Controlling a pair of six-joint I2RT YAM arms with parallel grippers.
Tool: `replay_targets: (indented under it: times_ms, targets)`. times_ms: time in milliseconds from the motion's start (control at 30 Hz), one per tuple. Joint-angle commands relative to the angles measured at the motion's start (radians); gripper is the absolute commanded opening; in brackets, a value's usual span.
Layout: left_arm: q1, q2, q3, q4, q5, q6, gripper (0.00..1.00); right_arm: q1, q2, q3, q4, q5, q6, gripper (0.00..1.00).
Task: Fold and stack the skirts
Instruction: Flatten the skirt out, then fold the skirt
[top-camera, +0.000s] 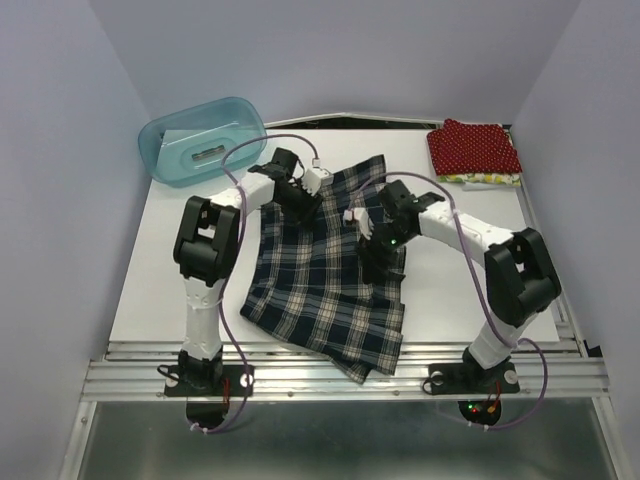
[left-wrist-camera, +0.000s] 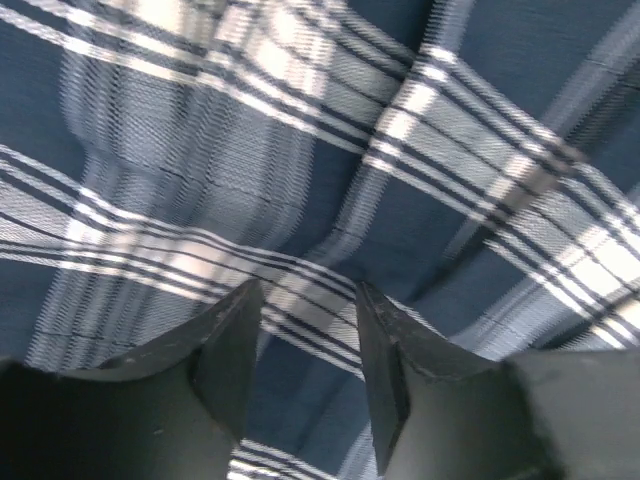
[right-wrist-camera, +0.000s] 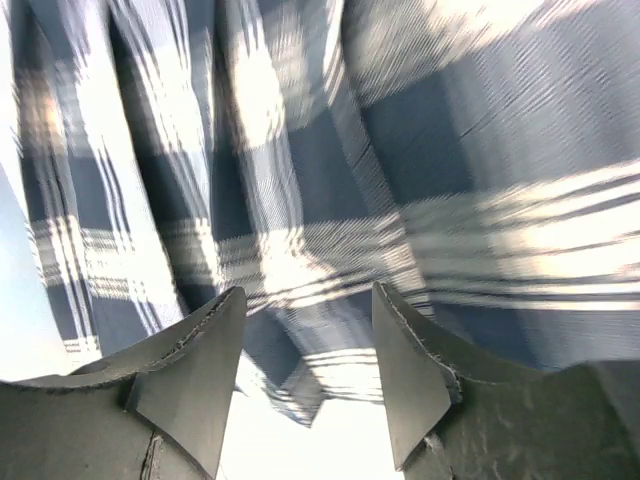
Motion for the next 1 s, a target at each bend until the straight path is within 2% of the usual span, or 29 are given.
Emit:
replay_targets:
  times_ms: [0,67,167,233,333,400,500,700,900,967]
  targets:
    - [0.059,-0.078,0.033,-0.049,0.106,0.021,0.56,-0.088,-0.108,0.197,0.053,-0.047,0.075,0.59]
    - [0.102,-0.15,0.05,-0.078,0.149,0.07,0.61,-0.192,-0.098,0.295,0.117,-0.027,0.086,0.63]
    - [0.164,-0.21,0.094,-0.124,0.164,0.127,0.7,-0.245,-0.032,0.392,0.181,0.063,0.037,0.7]
    - [0.168,-0.244,0.126,-0.147,0.128,0.202,0.75,-0.256,0.02,0.484,0.221,0.122,-0.017,0.75]
    - [0.166,-0.214,0.198,-0.168,0.083,0.245,0.78,-0.256,0.151,0.616,0.263,0.148,-0.046,0.8]
    - [0.168,-0.143,0.253,-0.197,0.06,0.258,0.79,-0.256,0.259,0.713,0.302,0.162,-0.061,0.91]
    - [0.175,-0.052,0.349,-0.202,0.06,0.25,0.8,-0.256,0.355,0.79,0.38,0.151,-0.074,1.0]
    - [0.175,0.083,0.522,-0.259,0.054,0.278,0.82,-0.256,0.548,0.897,0.483,0.079,-0.204,1.0]
    - [0.177,0.144,0.519,-0.303,0.043,0.317,0.82,-0.246,0.649,0.968,0.4,0.061,-0.337,0.99]
    - [0.18,0.149,0.484,-0.302,0.039,0.321,0.83,-0.237,0.657,0.954,0.379,0.064,-0.371,0.93]
